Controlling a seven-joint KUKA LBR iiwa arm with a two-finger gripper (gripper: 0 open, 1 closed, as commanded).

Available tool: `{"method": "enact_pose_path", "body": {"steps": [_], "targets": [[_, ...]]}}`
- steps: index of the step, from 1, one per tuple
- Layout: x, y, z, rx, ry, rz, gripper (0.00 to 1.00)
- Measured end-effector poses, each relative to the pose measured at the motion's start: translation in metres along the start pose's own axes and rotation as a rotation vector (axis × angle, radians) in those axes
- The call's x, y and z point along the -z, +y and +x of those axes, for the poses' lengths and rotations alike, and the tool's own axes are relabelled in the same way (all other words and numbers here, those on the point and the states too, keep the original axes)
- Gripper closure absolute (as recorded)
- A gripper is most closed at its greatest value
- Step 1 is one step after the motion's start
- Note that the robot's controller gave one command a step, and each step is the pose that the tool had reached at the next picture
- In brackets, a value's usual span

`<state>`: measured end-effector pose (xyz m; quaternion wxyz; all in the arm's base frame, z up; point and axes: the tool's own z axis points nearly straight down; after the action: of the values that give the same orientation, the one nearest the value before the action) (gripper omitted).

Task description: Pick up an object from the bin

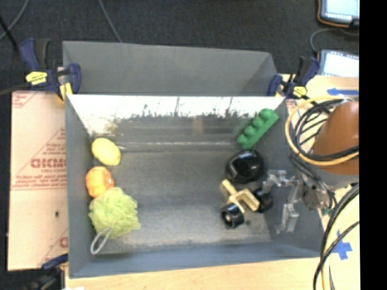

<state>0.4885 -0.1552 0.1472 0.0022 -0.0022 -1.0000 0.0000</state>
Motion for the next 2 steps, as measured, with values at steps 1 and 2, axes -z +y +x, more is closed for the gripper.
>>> {"method": "enact_pose_path", "body": {"steps": [1,2], "targets": [[0.004,0.001,-0.002,0.004,-0.007,0.002,0.00],[-0.033,0.028,-0.036,-0.071,-0.013,0.003,0.00]]}}
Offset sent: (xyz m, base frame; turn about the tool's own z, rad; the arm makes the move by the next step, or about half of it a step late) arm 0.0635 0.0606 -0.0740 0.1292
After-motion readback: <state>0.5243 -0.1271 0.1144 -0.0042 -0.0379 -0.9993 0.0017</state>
